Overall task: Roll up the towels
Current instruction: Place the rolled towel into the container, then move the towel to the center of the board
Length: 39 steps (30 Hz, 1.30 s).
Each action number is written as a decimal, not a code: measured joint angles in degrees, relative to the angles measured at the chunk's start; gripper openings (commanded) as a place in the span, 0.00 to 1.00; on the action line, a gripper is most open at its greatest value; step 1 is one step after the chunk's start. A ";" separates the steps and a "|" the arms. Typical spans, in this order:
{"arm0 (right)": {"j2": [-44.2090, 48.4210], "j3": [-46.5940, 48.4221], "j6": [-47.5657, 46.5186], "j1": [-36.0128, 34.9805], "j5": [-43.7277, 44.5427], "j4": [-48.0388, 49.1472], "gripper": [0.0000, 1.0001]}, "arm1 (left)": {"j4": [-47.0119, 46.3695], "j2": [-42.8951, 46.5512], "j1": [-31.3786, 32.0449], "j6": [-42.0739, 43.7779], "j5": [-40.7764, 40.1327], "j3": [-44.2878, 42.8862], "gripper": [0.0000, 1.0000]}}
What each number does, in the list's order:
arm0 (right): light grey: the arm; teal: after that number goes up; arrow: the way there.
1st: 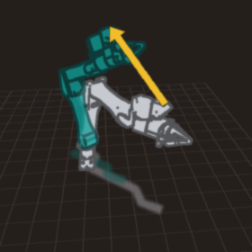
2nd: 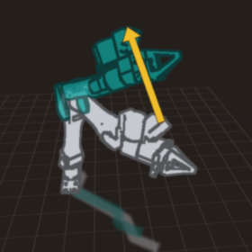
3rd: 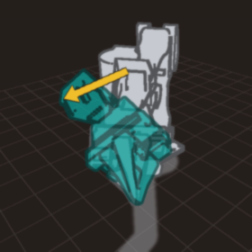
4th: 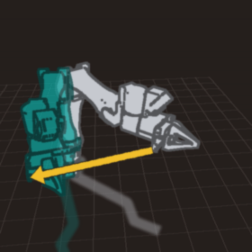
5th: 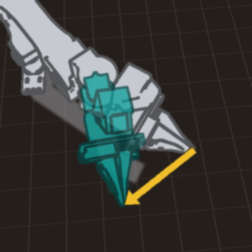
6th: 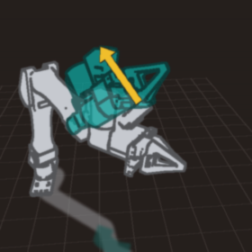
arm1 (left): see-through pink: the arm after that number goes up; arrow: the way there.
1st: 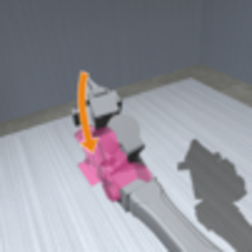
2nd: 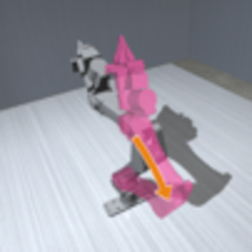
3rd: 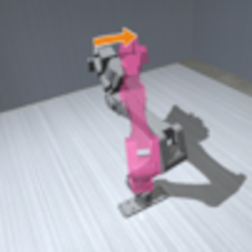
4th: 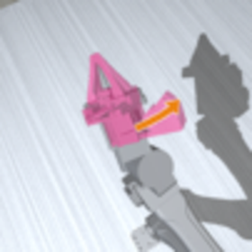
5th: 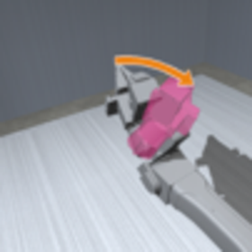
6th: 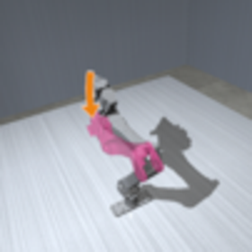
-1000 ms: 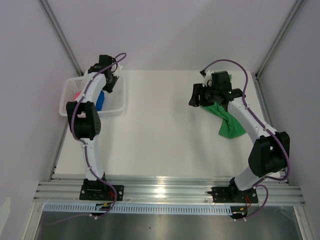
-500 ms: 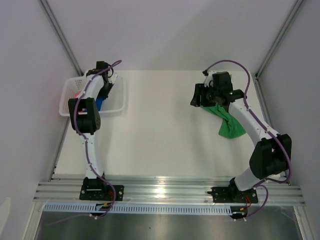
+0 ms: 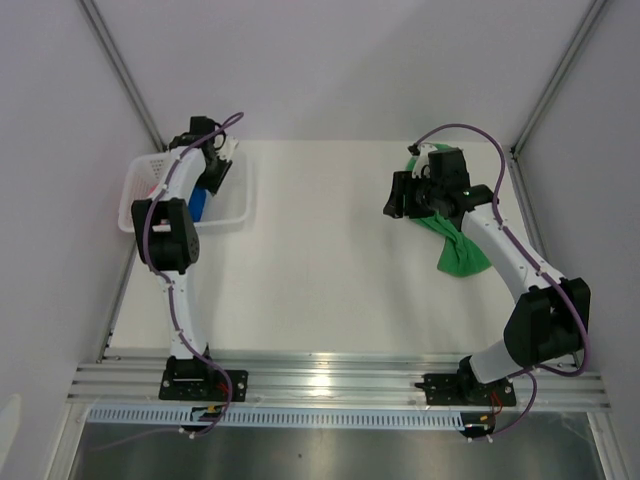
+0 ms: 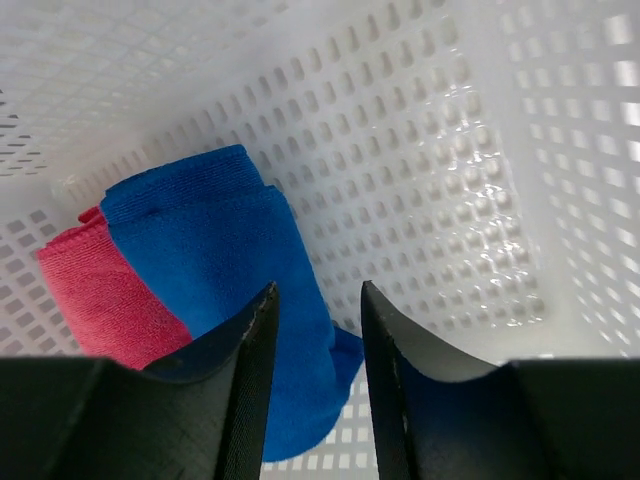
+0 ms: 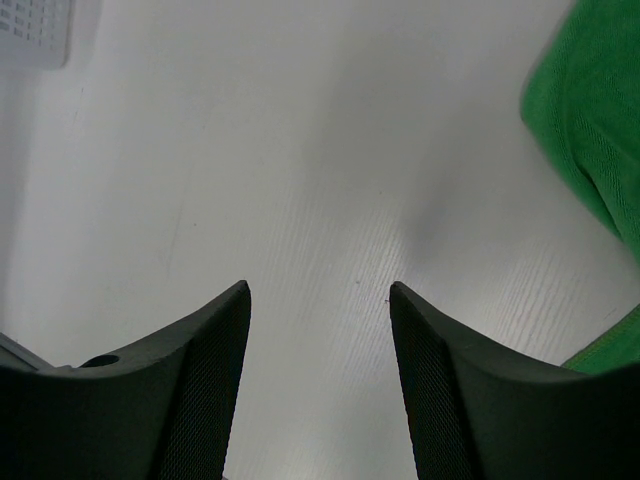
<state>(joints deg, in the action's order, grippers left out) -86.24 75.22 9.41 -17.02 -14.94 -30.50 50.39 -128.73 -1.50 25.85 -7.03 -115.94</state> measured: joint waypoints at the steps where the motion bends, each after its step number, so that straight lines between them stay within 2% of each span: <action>1: 0.00 0.00 -0.02 0.00 -0.07 0.02 0.61 | 0.15 0.63 0.11 -0.22 0.83 0.07 0.42; 7: 1.03 -0.44 -0.11 0.00 1.14 0.61 0.62 | 0.37 5.46 0.63 -1.62 4.24 0.13 0.44; 12: 1.57 -0.59 0.11 1.60 8.44 -1.90 0.62 | 0.50 10.58 0.72 -2.51 5.38 0.13 0.53; 16: -0.28 -0.92 1.77 7.98 15.32 -7.54 0.61 | 1.29 15.47 0.90 -2.89 7.21 0.13 0.66; 21: -3.17 -6.67 3.69 16.09 21.42 -10.49 0.59 | 3.08 20.94 2.25 -2.86 8.61 -0.74 0.73; 29: -9.99 -13.49 5.20 15.39 20.61 -11.02 0.59 | 5.73 24.83 3.41 -2.86 10.75 -1.81 0.77; 31: -12.87 -13.49 5.14 14.84 20.44 -9.99 0.51 | 6.25 24.94 3.41 -2.86 10.88 -1.81 0.77; 32: -14.40 -13.46 5.14 14.64 20.17 -9.38 0.44 | 6.69 24.94 3.41 -2.86 10.95 -1.81 0.77; 33: -15.17 -12.48 5.11 14.49 19.56 -9.77 0.27 | 7.08 24.94 3.41 -2.86 11.02 -1.81 0.77; 36: -15.96 -11.65 4.26 13.77 19.71 -8.92 0.05 | 7.63 25.00 3.41 -2.86 11.37 -1.81 0.77; 37: -16.13 -11.45 3.85 13.27 19.78 -8.79 0.00 | 7.50 25.14 3.41 -2.86 11.47 -1.62 0.77; 39: -16.46 -10.99 3.06 11.85 19.02 -8.33 0.00 | 7.30 25.83 3.41 -2.82 11.58 -0.26 0.77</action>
<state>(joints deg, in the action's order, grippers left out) -102.69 64.23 12.47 -5.17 4.08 -38.83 57.69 -102.89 1.91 23.03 4.56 -116.20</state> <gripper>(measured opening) 0.022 0.767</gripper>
